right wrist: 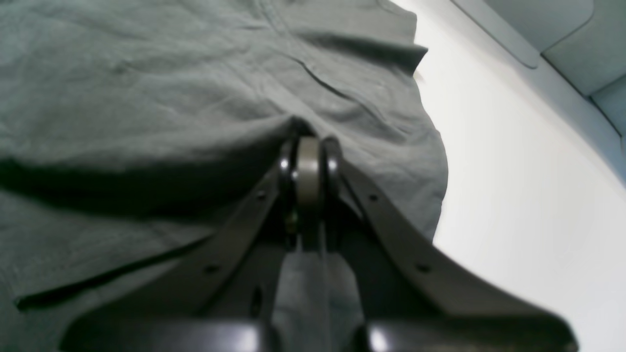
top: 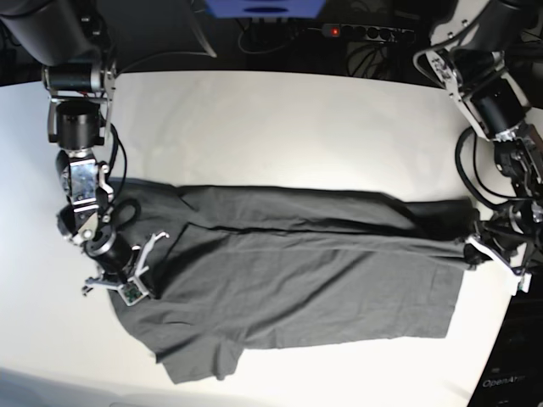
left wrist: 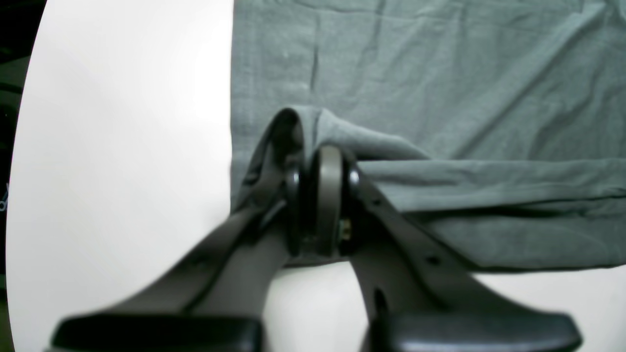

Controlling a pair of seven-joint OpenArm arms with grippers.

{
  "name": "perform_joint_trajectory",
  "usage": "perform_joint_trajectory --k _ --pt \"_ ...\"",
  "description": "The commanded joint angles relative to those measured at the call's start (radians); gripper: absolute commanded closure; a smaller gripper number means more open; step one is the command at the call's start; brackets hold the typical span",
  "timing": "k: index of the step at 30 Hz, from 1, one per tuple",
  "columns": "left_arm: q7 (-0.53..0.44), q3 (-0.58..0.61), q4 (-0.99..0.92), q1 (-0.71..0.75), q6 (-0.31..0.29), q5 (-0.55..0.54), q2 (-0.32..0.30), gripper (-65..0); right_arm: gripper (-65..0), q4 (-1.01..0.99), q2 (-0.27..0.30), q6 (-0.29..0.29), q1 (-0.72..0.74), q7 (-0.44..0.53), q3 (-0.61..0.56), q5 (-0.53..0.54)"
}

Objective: Fold the T-shirt properly
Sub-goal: 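Lower the folded edge onto the shirt and hold with both grippers, then regrip the folded edge with both grippers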

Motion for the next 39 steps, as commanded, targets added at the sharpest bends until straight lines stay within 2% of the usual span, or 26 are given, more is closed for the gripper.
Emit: perform_joint_trajectory --k 1,9,11,13,19,20,33,39 --pt "-0.026 -0.001 0.013 -0.027 -0.001 -0.015 -0.007 -2.6 -0.7 0.016 0.010 -0.008 0.025 0.029 0.003 0.014" --pt "-0.044 -0.001 0.012 -0.028 -0.001 -0.012 -0.012 -3.1 -0.7 0.016 0.013 -0.008 0.025 0.029 0.003 0.014" --pt "-0.052 -0.001 0.012 -0.028 -0.001 -0.012 -0.014 -8.1 -0.7 0.016 0.013 -0.008 0.024 0.029 0.003 0.014" --pt "-0.051 -0.001 0.012 -0.028 -0.001 -0.012 -0.014 -17.9 -0.7 0.016 0.013 -0.008 0.024 0.029 0.003 0.014" --pt "-0.054 -0.009 0.013 -0.023 -0.001 -0.014 -0.014 -61.8 -0.7 0.016 0.013 -0.008 0.011 0.029 0.003 0.014" --pt "-0.054 -0.009 0.015 -0.022 -0.008 -0.020 -0.014 -65.0 -0.7 0.016 0.013 -0.008 0.010 0.029 0.003 0.014" --pt "-0.052 -0.003 0.017 0.024 -0.012 -0.023 -0.004 -65.0 -1.5 0.024 0.020 -0.009 -0.053 0.029 0.005 0.016" --pt "-0.052 -0.001 0.017 0.044 -0.014 -0.023 0.020 -65.0 -1.7 0.025 0.031 -0.009 -0.073 0.029 0.008 0.016"
